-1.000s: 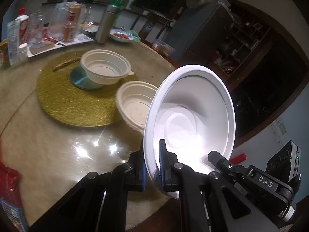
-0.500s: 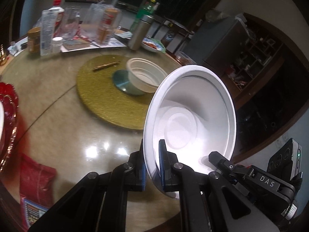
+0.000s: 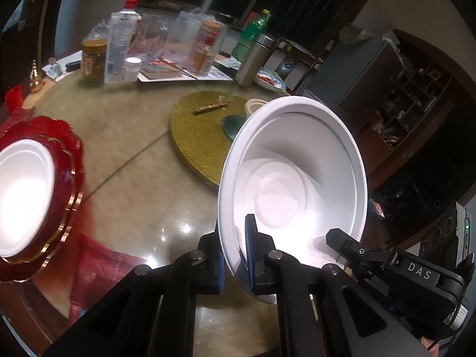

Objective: Organize plates and bowls
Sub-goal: 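Lift the white foam bowl and carry it to the red plate stack, then lower the white bowl into the first white bowl and open both grippers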

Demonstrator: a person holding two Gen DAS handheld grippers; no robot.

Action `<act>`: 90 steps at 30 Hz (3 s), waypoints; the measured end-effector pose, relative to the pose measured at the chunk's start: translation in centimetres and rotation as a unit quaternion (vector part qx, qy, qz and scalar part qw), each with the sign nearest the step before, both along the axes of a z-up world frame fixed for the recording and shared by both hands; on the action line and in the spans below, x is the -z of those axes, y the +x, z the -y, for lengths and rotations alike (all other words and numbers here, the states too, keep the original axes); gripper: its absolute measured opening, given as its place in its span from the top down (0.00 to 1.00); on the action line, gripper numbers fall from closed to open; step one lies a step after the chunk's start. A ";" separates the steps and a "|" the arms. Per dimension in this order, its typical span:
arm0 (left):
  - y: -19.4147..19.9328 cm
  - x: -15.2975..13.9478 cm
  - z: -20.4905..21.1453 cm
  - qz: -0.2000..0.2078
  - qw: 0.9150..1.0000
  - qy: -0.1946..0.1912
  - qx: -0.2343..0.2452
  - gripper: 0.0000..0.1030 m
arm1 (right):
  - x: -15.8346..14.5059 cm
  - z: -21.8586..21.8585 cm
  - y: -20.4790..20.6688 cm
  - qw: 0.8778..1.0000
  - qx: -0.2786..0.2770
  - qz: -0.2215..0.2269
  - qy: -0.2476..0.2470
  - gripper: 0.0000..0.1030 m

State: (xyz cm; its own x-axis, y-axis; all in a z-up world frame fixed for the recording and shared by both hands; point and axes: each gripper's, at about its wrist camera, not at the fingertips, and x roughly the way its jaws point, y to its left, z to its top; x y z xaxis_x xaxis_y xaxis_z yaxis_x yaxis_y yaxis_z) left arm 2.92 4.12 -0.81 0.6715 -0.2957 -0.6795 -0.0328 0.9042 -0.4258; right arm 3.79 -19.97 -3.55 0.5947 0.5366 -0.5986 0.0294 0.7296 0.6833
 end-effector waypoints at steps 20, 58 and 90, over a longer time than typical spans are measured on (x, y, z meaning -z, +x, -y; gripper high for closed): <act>-2.2 -1.4 -6.4 0.031 0.998 0.017 -0.059 0.91 | -1.1 -7.8 1.2 0.997 -0.070 0.017 -0.018 0.94; -7.3 -0.6 -19.3 0.028 0.980 0.029 -0.197 0.90 | -1.3 -24.6 2.0 0.970 -0.236 0.025 -0.045 0.94; -7.6 2.2 -20.6 -0.031 0.977 0.058 -0.203 0.85 | 1.3 -27.9 2.1 0.962 -0.260 -0.015 -0.086 0.94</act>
